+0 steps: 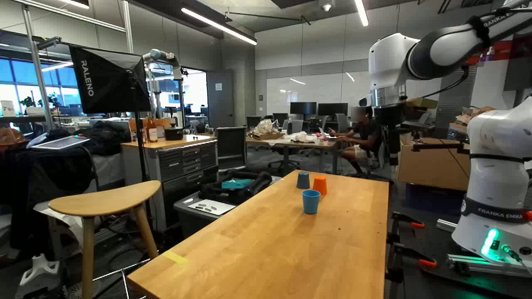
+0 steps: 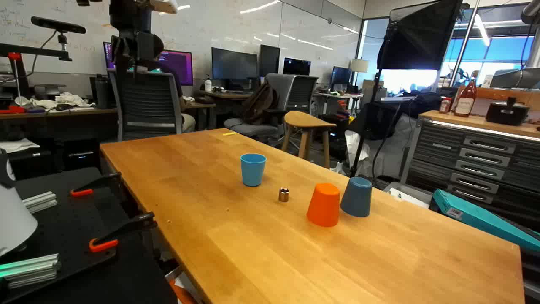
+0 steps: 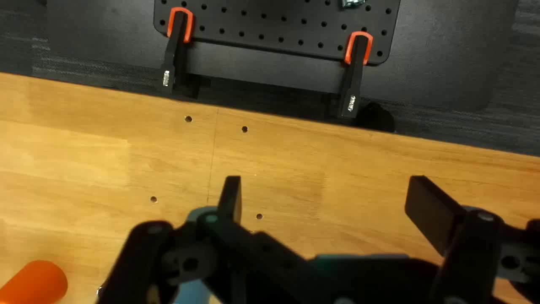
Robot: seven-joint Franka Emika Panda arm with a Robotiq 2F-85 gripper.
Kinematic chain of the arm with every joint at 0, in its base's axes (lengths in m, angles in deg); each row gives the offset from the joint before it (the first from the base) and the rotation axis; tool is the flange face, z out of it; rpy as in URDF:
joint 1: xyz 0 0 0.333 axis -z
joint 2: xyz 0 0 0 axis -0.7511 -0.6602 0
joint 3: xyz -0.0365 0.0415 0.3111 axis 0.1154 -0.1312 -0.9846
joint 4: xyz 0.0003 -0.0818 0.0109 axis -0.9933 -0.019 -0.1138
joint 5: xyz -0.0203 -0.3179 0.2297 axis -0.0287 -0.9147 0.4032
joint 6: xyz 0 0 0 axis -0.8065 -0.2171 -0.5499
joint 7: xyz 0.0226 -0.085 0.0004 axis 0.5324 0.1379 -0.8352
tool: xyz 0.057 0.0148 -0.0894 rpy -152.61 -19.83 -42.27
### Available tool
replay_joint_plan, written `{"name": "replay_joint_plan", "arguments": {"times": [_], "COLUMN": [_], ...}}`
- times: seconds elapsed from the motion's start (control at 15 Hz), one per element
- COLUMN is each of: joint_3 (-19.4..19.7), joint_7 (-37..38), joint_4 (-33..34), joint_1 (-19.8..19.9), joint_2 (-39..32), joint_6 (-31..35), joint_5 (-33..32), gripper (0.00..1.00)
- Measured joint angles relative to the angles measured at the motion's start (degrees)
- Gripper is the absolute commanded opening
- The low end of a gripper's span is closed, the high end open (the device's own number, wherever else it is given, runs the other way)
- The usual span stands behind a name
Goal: Pick up the object from the table and put it in the light blue cup
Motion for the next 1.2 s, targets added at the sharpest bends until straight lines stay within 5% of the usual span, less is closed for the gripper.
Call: {"name": "replay_joint_plan", "arguments": {"times": [0.67, 1.2], "joint_3": [0.14, 6.77], "joint_7": [0.57, 6.27], "joint_4": [1.02, 14.93], "joint_1": [0.75, 15.12], "joint_2": [-1.26, -19.12], "joint_6": [0.95, 19.65], "joint_5": [-0.19, -4.31], "gripper": [1.00, 1.00]}}
